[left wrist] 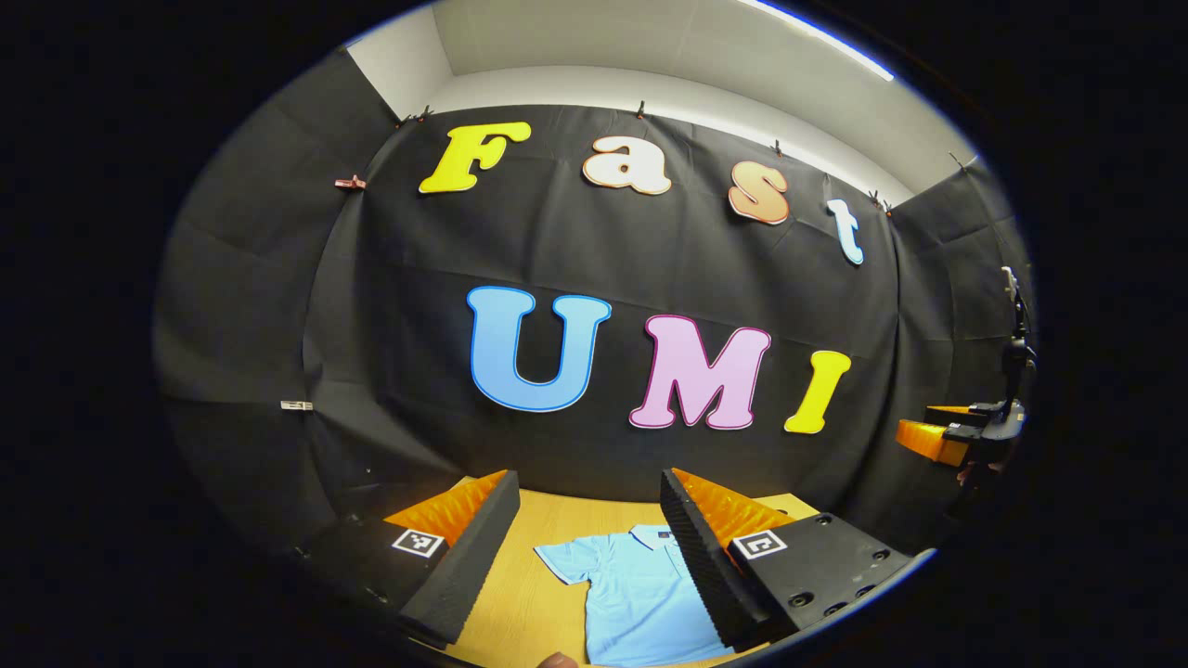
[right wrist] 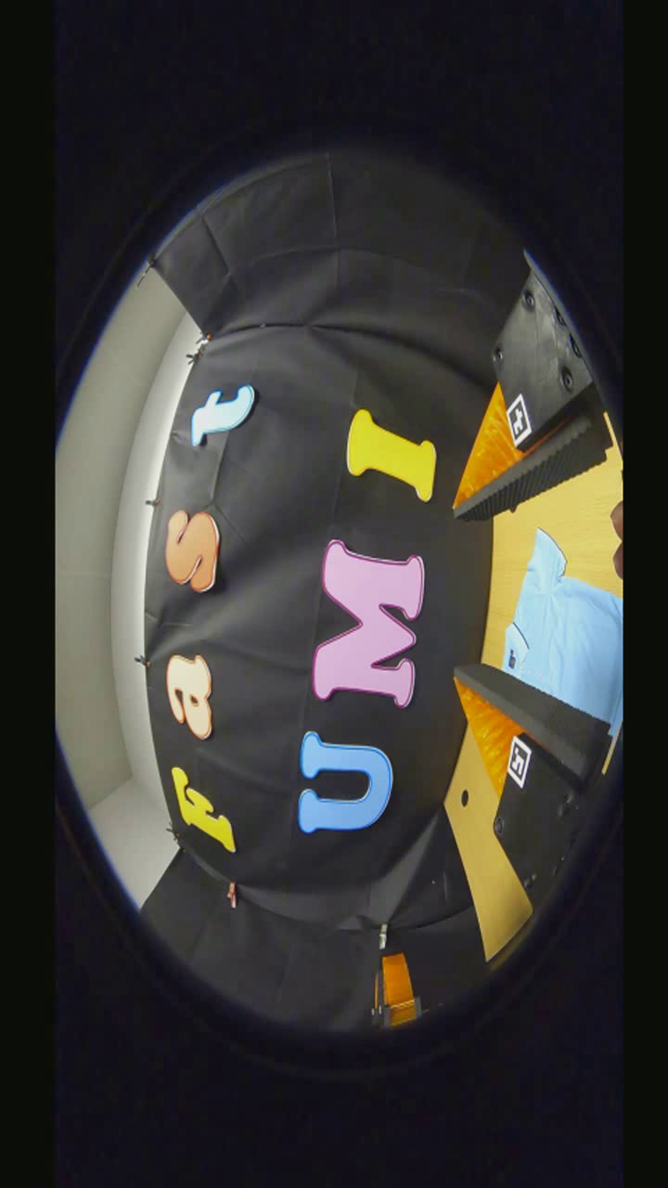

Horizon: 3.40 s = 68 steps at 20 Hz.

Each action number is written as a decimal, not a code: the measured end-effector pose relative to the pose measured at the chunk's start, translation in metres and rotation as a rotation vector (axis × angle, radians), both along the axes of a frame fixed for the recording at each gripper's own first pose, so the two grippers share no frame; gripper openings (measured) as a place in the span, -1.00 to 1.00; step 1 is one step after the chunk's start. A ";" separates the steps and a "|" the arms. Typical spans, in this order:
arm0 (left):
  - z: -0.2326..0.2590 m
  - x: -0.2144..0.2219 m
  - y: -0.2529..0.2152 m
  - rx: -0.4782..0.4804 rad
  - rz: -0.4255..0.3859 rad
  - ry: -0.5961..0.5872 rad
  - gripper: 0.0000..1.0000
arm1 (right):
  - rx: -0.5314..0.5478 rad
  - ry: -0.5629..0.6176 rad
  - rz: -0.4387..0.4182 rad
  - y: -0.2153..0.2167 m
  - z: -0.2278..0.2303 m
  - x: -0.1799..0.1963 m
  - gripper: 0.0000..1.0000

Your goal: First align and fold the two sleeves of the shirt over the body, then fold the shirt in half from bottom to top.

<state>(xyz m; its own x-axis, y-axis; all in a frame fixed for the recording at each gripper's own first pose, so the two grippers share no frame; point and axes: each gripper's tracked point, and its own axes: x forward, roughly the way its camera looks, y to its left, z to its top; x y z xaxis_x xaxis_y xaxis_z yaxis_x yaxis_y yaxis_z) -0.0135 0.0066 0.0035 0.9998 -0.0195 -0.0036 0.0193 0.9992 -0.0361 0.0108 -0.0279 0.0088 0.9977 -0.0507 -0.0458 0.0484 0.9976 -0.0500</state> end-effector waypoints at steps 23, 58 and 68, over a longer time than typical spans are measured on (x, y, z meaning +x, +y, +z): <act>-0.021 0.055 -0.025 0.004 0.055 0.056 0.94 | 0.049 0.259 0.102 -0.048 -0.111 0.157 0.94; -0.127 0.120 -0.075 0.089 0.271 0.394 0.95 | 0.230 0.964 0.011 -0.138 -0.501 0.273 -0.89; -0.148 0.128 -0.072 0.006 0.230 0.391 0.95 | 0.350 0.858 0.098 -0.078 -0.436 0.289 -0.83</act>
